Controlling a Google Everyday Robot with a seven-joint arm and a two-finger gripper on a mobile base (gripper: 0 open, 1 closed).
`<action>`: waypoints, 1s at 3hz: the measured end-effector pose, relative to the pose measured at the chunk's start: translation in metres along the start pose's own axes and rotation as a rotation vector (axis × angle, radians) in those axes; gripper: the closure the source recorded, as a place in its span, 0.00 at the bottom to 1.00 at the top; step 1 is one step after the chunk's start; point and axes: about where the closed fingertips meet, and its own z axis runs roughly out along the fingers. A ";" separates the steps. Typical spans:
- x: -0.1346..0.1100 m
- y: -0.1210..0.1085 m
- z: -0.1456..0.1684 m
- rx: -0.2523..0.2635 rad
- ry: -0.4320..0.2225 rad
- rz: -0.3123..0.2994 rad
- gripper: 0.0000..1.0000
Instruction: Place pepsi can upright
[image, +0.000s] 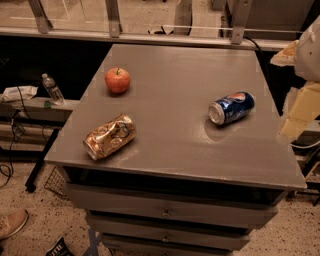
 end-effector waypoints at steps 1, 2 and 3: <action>-0.001 -0.033 0.022 0.030 -0.026 -0.124 0.00; -0.004 -0.063 0.050 0.040 -0.005 -0.267 0.00; -0.009 -0.081 0.078 0.023 0.048 -0.395 0.00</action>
Offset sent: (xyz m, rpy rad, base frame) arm 0.1239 -0.0026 -0.0475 -0.1881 -0.1137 0.3879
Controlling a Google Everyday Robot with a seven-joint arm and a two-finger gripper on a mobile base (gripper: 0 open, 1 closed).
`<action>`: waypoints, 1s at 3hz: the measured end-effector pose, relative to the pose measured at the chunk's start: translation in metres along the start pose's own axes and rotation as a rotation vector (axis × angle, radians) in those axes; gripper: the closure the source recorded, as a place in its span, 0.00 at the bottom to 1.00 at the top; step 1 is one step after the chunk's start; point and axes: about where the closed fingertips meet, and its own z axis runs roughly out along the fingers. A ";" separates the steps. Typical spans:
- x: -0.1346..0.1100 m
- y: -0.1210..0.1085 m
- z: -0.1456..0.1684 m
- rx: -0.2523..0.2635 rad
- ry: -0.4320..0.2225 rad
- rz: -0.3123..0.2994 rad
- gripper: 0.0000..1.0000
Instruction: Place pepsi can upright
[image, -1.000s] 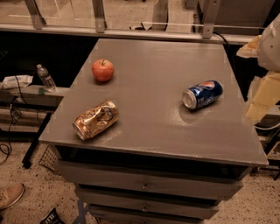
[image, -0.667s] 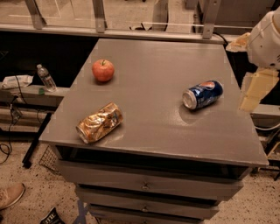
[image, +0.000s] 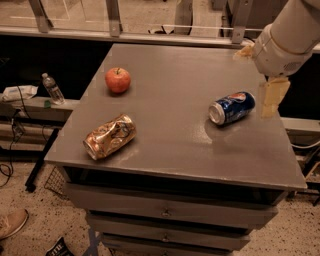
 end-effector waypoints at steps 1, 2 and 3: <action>0.000 -0.008 0.027 -0.055 0.053 -0.124 0.00; 0.001 -0.009 0.040 -0.109 0.032 -0.185 0.00; 0.007 -0.008 0.052 -0.166 -0.033 -0.196 0.00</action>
Offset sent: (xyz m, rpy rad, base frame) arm 0.0282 0.0046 -0.0450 -0.1290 0.1408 0.2402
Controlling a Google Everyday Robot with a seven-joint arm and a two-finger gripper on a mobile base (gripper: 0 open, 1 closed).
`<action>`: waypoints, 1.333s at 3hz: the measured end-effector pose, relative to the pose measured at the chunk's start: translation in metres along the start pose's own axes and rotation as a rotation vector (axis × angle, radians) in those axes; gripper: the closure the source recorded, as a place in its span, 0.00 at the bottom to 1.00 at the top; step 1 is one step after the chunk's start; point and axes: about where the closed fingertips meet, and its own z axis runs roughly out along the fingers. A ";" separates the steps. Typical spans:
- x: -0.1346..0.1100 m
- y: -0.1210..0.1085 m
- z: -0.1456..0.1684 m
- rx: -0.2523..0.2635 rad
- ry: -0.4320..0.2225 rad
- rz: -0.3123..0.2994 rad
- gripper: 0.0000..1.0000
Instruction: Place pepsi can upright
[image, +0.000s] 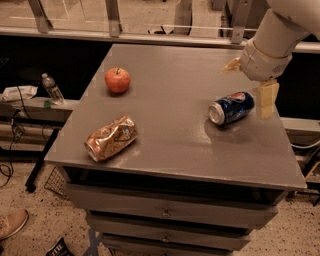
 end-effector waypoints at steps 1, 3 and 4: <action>0.003 -0.002 0.011 -0.035 -0.055 -0.005 0.00; 0.003 -0.005 0.020 -0.050 -0.081 -0.008 0.00; 0.003 -0.005 0.026 -0.057 -0.094 0.004 0.18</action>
Offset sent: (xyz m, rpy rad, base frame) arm 0.0038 -0.0002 -0.0234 0.0627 0.1302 0.0378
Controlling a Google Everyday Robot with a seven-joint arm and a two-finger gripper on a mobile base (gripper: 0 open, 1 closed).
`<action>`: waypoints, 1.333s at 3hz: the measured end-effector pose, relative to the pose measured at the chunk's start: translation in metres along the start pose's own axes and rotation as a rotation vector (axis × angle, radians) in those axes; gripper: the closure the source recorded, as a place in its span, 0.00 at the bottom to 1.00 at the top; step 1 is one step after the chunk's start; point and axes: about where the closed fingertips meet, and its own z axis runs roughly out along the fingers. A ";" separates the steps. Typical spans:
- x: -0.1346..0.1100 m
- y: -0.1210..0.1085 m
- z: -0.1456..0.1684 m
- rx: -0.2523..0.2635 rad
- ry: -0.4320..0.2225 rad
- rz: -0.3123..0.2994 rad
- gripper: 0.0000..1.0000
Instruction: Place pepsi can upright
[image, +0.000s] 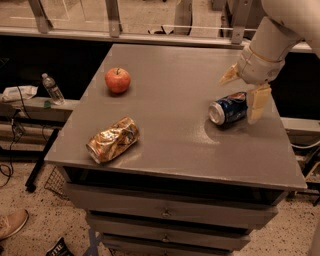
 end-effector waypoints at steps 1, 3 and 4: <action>0.001 0.001 0.006 -0.011 -0.014 0.005 0.41; -0.004 0.002 0.012 -0.022 -0.024 -0.003 0.88; -0.005 0.002 0.009 -0.014 -0.026 -0.002 1.00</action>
Offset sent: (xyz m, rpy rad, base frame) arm -0.0114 0.0011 -0.0081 0.0073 0.0590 0.0117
